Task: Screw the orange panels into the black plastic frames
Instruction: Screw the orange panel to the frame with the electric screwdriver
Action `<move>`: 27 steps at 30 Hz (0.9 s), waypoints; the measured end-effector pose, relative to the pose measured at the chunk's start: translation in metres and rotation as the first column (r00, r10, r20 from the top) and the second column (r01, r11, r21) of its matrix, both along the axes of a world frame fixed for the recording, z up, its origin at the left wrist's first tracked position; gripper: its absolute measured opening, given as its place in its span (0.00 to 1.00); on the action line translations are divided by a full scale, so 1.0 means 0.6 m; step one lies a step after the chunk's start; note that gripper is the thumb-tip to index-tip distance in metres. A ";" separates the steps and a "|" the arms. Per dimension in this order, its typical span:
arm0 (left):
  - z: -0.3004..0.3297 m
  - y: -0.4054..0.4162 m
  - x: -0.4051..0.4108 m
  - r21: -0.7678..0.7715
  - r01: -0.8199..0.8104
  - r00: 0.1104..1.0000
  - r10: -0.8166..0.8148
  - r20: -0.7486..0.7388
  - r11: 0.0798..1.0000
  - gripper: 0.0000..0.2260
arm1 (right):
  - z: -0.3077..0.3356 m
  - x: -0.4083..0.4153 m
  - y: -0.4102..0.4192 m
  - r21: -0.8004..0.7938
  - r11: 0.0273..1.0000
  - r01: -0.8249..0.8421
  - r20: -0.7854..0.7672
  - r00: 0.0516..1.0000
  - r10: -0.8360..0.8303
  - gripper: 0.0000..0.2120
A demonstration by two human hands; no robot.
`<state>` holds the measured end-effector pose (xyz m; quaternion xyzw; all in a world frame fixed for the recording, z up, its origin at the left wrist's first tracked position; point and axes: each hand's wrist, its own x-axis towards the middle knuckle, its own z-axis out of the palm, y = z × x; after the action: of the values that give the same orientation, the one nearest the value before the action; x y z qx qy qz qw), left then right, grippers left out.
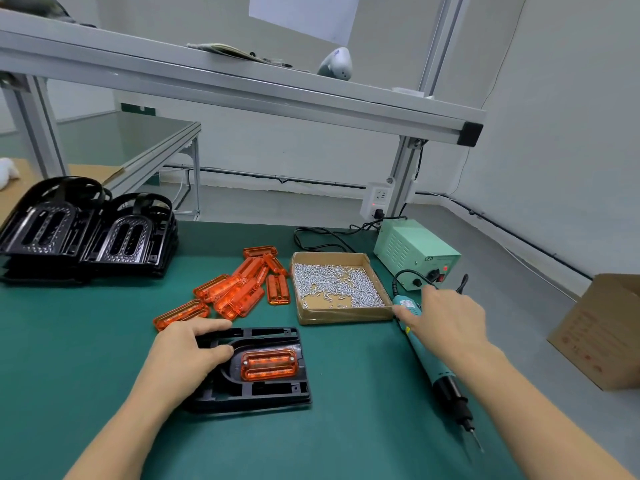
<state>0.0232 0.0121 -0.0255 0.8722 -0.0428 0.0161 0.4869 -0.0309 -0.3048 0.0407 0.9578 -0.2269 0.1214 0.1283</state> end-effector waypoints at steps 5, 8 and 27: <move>0.003 0.001 -0.003 0.000 0.002 1.000 -0.002 0.001 1.000 0.15 | 0.013 0.001 0.053 0.079 0.944 -0.322 0.111 0.943 0.312 0.23; 0.007 0.000 -0.005 0.026 0.008 1.000 -0.009 0.021 1.000 0.16 | 0.006 0.002 0.085 0.295 0.798 -0.526 0.073 0.845 0.530 0.27; 0.004 0.013 -0.008 0.009 0.069 0.993 -0.069 0.095 0.998 0.17 | -0.064 0.054 0.176 0.608 0.463 -0.645 -0.185 0.452 0.872 0.68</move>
<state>0.0186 0.0198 -0.0234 0.8699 -0.0962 0.0407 0.4820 0.0012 -0.1990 0.0023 0.9496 0.2602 -0.1281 -0.1188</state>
